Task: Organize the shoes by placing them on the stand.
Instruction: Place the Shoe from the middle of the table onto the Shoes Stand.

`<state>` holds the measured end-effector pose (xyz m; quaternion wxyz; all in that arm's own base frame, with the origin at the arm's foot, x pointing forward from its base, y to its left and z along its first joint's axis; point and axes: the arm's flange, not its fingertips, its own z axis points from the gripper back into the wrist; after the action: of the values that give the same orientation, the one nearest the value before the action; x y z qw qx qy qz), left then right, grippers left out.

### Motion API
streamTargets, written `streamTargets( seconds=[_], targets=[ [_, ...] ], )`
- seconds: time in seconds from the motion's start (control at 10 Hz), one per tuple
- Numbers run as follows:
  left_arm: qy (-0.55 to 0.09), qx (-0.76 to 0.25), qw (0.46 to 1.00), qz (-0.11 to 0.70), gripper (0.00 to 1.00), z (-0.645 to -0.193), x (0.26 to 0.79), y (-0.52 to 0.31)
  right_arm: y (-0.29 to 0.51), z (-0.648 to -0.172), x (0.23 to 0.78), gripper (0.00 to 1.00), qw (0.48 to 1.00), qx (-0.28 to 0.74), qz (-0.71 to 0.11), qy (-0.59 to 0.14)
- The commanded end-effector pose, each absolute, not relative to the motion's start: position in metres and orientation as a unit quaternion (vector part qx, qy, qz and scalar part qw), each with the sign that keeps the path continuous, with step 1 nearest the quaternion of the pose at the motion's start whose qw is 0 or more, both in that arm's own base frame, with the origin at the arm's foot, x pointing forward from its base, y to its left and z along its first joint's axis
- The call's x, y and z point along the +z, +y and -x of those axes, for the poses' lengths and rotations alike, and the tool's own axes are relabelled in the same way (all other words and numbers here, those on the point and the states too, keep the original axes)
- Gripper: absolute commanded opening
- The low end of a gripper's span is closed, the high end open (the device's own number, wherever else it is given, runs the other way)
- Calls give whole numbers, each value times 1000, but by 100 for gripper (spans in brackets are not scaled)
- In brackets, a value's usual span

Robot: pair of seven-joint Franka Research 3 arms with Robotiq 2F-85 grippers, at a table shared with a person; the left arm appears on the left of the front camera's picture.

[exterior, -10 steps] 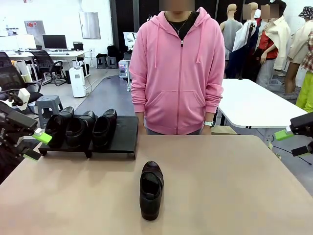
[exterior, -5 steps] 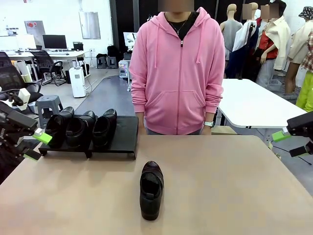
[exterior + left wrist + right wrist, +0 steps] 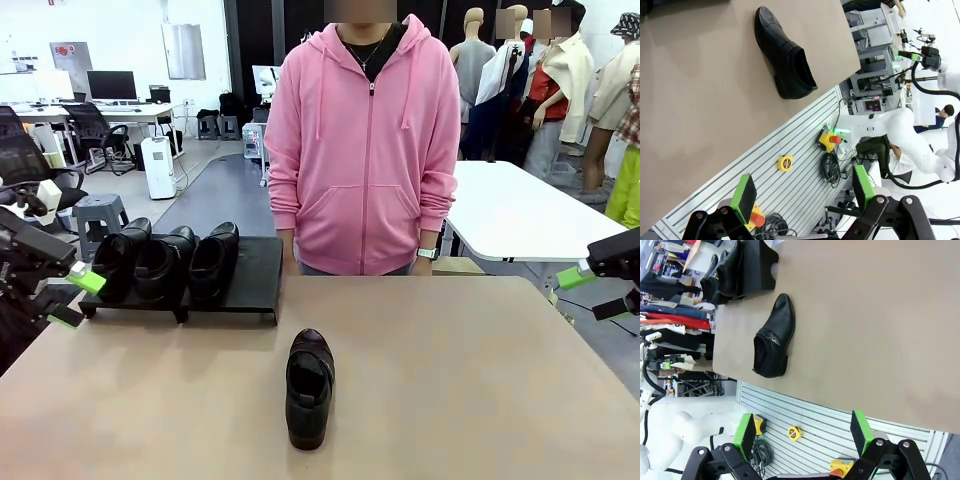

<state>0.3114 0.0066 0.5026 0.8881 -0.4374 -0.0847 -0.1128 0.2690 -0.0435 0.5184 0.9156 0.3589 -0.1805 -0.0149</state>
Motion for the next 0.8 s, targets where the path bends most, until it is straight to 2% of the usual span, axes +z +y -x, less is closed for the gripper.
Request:
streamTargets(
  seconds=[0.0, 0.4, 0.5, 0.6, 0.7],
  targets=[
    [-91, -120, 880, 450, 100, -311, 503, 6, -41, -267, 522, 100, 912, -26, -368, -178],
    [-85, -113, 888, 437, 100, -311, 503, 7, -41, -267, 522, 100, 912, -26, -368, -178],
    [-33, -95, 913, 396, 100, -308, 518, -25, -41, -267, 522, 100, 912, -26, -368, -178],
    [-1, -82, 944, 319, 100, -313, 518, -86, -41, -267, 522, 100, 912, -26, -368, -178],
    [10, -52, 968, 246, 100, -327, 509, -155, -41, -267, 522, 100, 912, -26, -368, -178]
  ],
)
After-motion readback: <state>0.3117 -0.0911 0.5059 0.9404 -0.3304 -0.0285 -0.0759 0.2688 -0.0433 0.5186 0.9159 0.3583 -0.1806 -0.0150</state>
